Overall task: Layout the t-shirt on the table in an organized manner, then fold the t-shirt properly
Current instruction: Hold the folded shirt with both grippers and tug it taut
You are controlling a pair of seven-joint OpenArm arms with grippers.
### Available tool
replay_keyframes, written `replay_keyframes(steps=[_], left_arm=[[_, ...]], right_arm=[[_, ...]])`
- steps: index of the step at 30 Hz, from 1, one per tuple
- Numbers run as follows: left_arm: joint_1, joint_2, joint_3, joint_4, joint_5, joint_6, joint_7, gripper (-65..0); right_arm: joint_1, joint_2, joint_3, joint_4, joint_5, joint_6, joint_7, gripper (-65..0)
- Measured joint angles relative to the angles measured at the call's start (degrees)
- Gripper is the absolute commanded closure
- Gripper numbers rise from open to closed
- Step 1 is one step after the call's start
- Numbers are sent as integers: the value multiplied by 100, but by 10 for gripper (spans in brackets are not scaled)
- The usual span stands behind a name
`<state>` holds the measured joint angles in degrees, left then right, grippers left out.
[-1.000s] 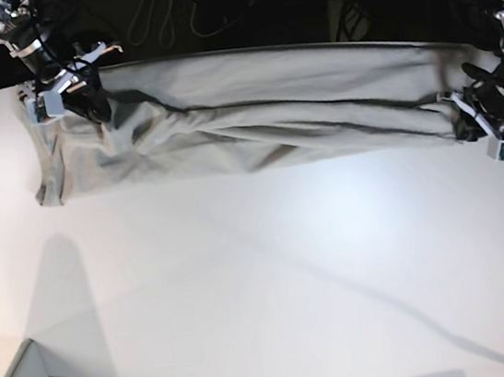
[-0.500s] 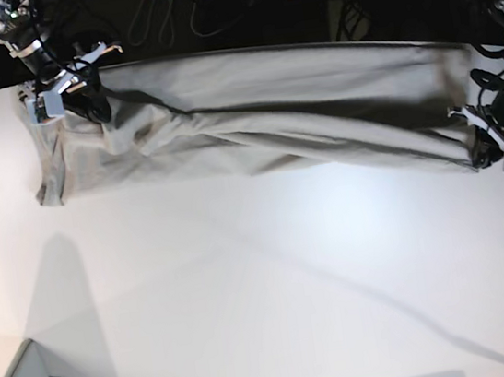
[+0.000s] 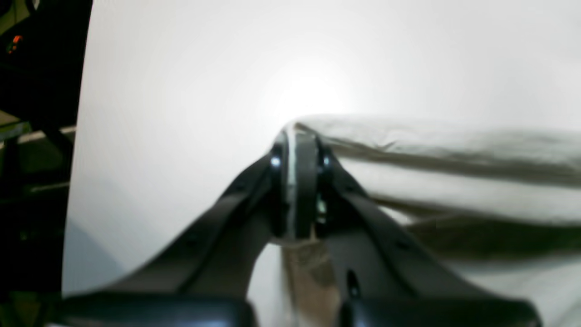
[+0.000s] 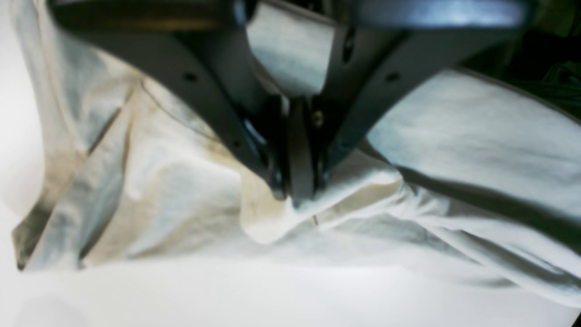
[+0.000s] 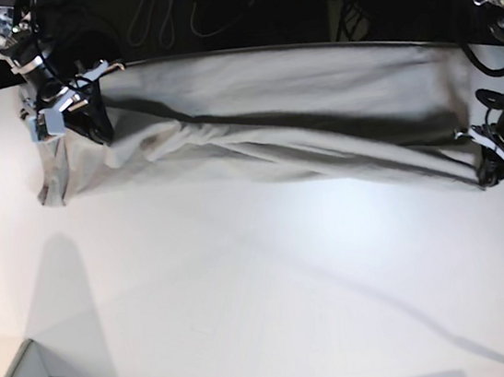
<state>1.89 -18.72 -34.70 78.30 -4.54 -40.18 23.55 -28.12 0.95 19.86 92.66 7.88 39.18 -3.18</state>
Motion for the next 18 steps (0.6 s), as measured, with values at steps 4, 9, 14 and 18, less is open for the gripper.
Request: replay_keyframes(steps=[4, 9, 14, 18], left_arm=[[297, 166, -256, 420, -175, 4, -20, -2], [911, 232, -476, 922, -765, -11, -22, -2], [1290, 221, -645, 907, -992, 7, 2, -2], [1384, 225, -627, 658, -1023, 7, -549, -2]], right_arm=[[-4, 0, 0, 2, 0, -2, -4, 0], [-4, 0, 0, 0, 0, -2, -7, 0], [0, 0, 0, 2, 2, -2, -2, 0], [-2, -4, 142, 46, 0, 0, -20, 0]])
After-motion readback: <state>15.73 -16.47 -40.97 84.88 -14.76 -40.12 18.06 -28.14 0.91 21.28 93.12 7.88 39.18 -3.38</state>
